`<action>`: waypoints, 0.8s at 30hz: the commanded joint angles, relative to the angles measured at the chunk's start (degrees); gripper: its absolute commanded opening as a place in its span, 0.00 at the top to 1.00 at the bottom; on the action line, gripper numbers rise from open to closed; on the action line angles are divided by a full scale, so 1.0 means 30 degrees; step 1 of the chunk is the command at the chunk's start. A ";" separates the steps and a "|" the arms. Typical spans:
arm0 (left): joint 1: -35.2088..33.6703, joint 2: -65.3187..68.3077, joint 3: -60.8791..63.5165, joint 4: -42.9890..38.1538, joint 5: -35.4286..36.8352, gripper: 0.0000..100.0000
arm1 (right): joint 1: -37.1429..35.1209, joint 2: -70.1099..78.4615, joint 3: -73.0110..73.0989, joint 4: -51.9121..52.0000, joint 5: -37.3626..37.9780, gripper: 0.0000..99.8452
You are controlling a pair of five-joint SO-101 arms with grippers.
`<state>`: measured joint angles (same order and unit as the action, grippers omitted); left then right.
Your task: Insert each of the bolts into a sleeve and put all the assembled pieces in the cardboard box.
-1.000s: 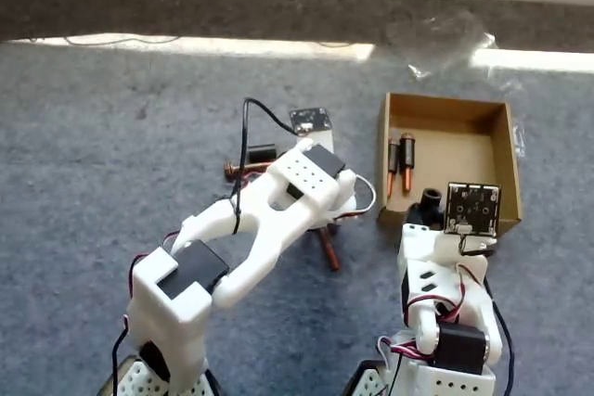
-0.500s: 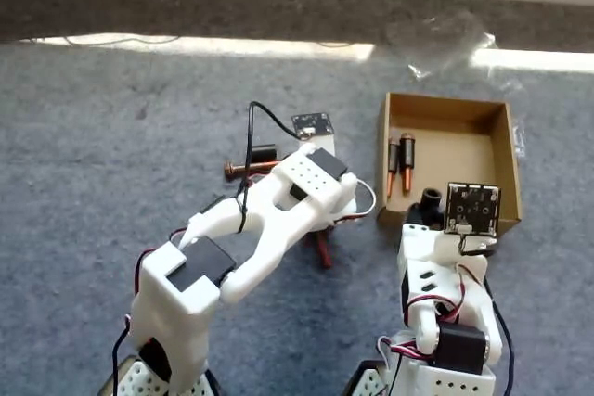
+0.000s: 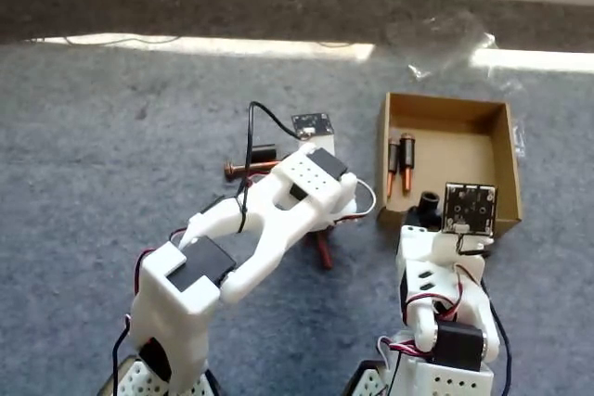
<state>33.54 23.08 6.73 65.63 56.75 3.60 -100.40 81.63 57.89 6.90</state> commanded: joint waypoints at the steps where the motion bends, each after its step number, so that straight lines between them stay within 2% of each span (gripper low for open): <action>1: -0.0454 -0.0249 -0.0542 0.1143 0.0029 0.92 | 0.0103 -0.0161 -0.0278 -0.0718 -0.0029 1.00; 8: -0.0454 -0.0249 -0.0542 0.1465 -0.0381 0.92 | 0.0103 -0.0161 -0.0249 -0.0718 -0.0029 1.00; 15: -0.0484 -0.0073 -0.2799 0.4864 -0.6652 0.92 | 0.0103 -0.0161 -0.0249 -0.0718 -0.0029 1.00; 24: -0.0484 -0.0044 -0.2740 0.4952 -0.6974 0.92 | 0.0103 -0.0161 -0.0249 -0.0718 -0.0029 1.00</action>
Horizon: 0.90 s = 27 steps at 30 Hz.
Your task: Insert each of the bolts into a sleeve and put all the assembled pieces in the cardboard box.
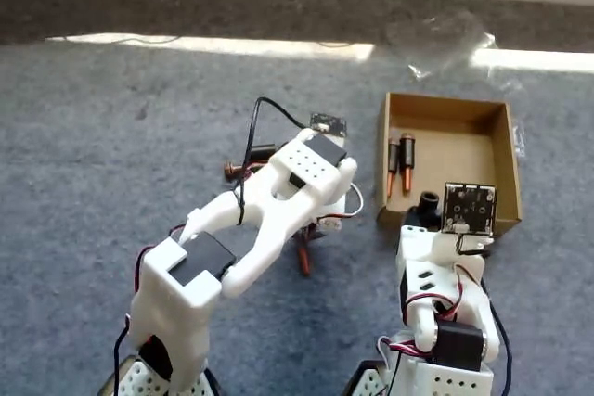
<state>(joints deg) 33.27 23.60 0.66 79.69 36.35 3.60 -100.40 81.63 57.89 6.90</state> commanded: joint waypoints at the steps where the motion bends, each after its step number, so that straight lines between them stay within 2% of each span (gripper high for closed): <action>1: -0.0513 -0.0220 -0.0718 0.0264 -0.0205 0.92 | 0.0103 -0.0161 -0.0249 -0.0718 -0.0029 1.00; 9: -0.1802 0.0952 -0.0894 0.0176 -0.0117 0.92 | 0.0103 -0.0161 -0.0278 -0.0718 -0.0029 1.00; 20: -0.1861 0.2330 -0.1392 -0.1172 -0.0176 0.92 | 0.0103 -0.0161 -0.0278 -0.0689 -0.0029 1.00; 27: -0.3179 0.2330 -0.1245 -0.2667 -0.0234 0.92 | 0.0103 -0.0161 -0.0249 -0.0689 -0.0029 1.00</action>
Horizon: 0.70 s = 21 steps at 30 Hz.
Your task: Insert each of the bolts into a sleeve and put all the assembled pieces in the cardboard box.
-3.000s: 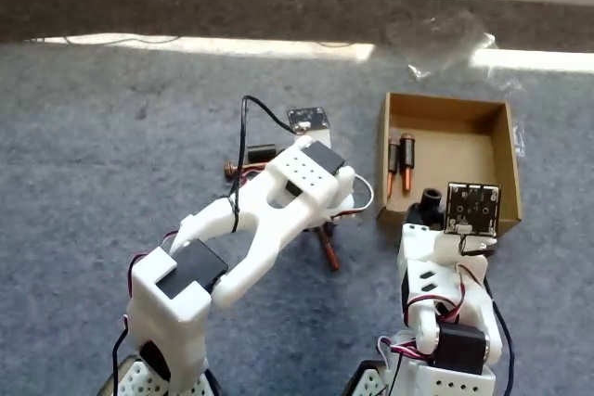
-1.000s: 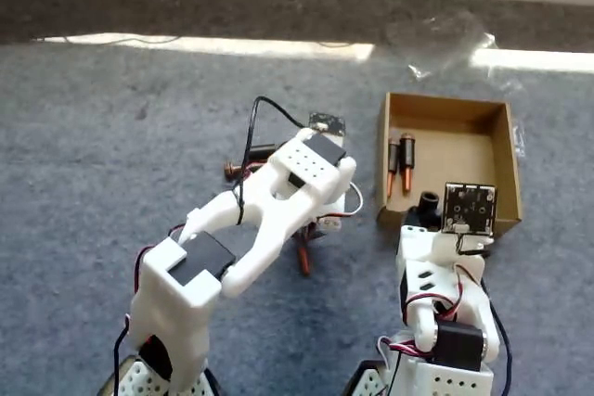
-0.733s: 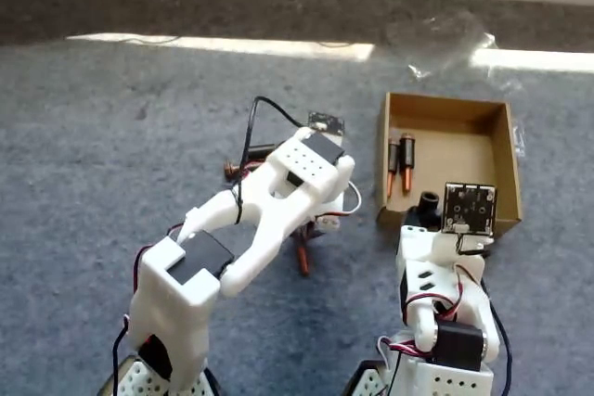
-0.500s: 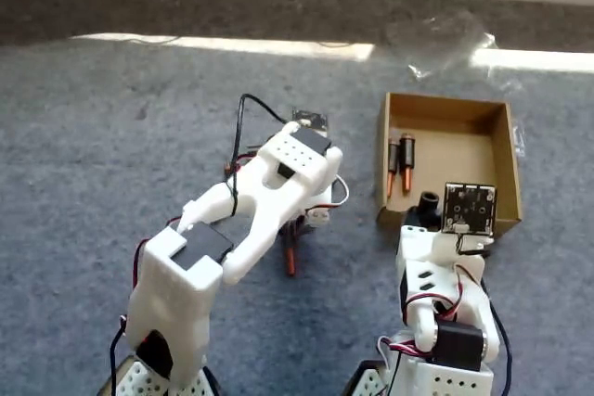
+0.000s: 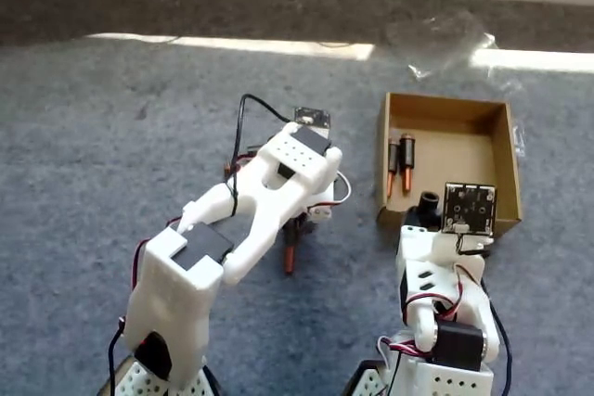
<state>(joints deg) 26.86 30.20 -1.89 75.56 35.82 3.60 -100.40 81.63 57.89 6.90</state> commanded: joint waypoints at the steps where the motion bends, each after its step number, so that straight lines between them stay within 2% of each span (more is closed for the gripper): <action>1: -0.1187 0.0132 -0.0396 -0.1348 -0.0059 0.92 | 0.0103 -0.0161 -0.0249 -0.0689 -0.0029 1.00; 7: -0.1333 0.0015 -0.0513 -0.1348 -0.1993 0.92 | 0.0103 -0.0161 -0.0249 -0.0689 0.0000 1.00; 13: -0.2066 0.0161 -0.0366 -0.3282 -0.2198 0.93 | 0.0103 -0.0161 -0.0249 -0.0689 0.0000 1.00; 19: -0.2505 0.0161 0.0220 -0.3458 -0.2227 0.93 | 0.0103 -0.0161 -0.0249 -0.0689 0.0000 1.00; 21: -0.2505 0.0073 0.0601 -0.3399 -0.2549 0.96 | 0.0103 -0.0161 -0.0249 -0.0689 0.0000 1.00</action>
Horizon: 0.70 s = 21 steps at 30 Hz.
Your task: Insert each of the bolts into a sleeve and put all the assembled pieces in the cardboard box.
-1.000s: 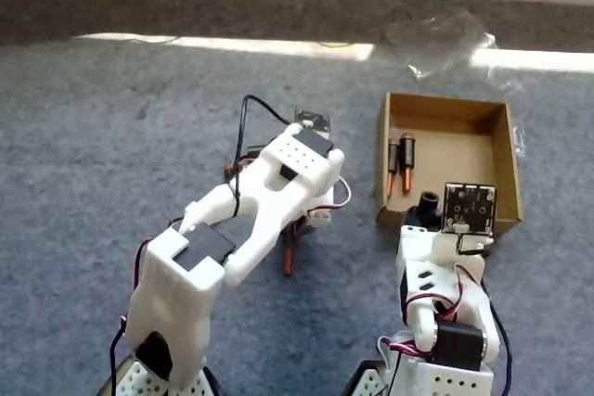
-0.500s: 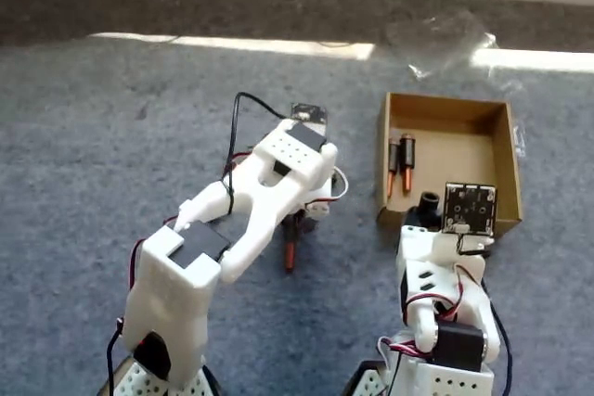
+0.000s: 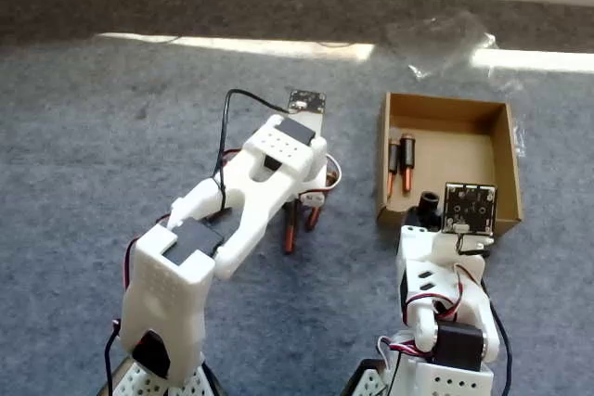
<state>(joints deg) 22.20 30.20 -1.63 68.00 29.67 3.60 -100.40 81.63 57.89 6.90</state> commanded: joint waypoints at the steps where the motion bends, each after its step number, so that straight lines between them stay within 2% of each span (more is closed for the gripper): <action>1: -0.0952 0.0015 0.0659 -0.0879 -0.1348 0.98 | 0.0103 -0.0161 -0.0249 -0.0689 0.0000 1.00; 5: -0.0864 -0.0015 0.0689 -0.0879 -0.5392 1.00 | 0.0103 -0.0161 -0.0249 -0.0689 0.0000 1.00; 12: -0.0952 -0.0044 0.0601 0.0498 -0.6095 1.00 | 0.0103 -0.0161 -0.0249 -0.0689 0.0000 1.00; 18: -0.0484 -0.1568 0.0777 0.2667 -1.0637 1.00 | 0.0103 -0.0161 -0.0249 -0.0689 0.0000 1.00; 21: -0.0542 -0.3209 0.0777 0.3810 -1.1839 1.00 | 0.0103 -0.0161 -0.0249 -0.0689 0.0000 1.00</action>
<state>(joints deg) 22.02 27.47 0.22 74.33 -1.19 3.60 -100.40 81.63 57.89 6.90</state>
